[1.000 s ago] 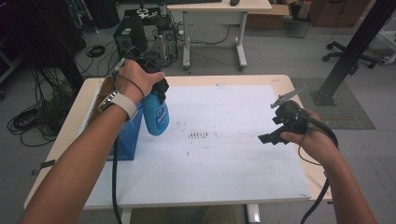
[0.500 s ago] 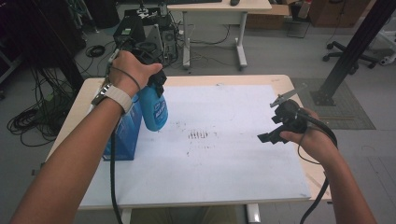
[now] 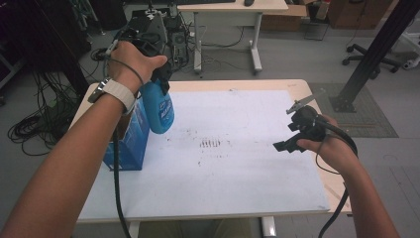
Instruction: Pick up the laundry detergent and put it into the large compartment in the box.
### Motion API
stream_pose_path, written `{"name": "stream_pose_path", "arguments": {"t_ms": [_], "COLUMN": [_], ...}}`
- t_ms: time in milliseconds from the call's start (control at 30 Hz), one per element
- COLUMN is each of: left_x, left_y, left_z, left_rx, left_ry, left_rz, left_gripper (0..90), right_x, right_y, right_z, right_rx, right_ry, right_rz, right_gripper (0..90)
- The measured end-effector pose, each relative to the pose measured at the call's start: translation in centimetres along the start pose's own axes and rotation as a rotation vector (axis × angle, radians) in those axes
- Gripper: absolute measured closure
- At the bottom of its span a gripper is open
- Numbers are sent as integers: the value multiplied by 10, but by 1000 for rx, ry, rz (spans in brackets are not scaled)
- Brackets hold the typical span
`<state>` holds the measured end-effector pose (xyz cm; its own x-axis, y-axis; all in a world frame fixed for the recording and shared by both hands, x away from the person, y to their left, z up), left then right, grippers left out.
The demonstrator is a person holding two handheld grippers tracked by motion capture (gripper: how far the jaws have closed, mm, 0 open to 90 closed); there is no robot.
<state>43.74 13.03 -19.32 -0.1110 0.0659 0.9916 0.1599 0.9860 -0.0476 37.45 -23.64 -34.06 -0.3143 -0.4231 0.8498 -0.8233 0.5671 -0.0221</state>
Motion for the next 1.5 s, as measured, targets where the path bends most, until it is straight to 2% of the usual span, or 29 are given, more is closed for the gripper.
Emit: {"name": "stream_pose_path", "arguments": {"t_ms": [267,367,500,633,1033,1500], "left_x": [15,20,26,32,52,70], "left_y": [2,4,6,9,22,42], "left_z": [1,1,3,3,6,10], "left_rx": [19,39,42,56,97,138], "left_ry": [-11,-16,-20,-30,-54,-70], "left_rz": [-2,5,-9,2,9,-7], "left_gripper": [373,373,373,373,373,373], "right_x": [-1,-2,-2,-3,-1,0], "right_y": [0,0,0,-2,-1,-1], "right_z": [-3,-4,-5,-5,-4,-5], "right_rx": [5,6,5,0,2,6], "right_ry": [-3,-5,-5,-6,-8,-8], "right_rz": [-2,-3,1,3,1,1], "right_gripper": [82,82,82,82,82,82]}}
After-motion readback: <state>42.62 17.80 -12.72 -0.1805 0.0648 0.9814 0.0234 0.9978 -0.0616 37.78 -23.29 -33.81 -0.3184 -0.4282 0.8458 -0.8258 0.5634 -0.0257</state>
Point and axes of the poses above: each handheld gripper's, and its own axes: x roughly backward along the jaws, z roughly out of its underside, y roughly to its left, the point moved 6 cm from there along -x, roughly forward along the jaws, and after that the axes turned 7 degrees about x, right-handed, at the moved point
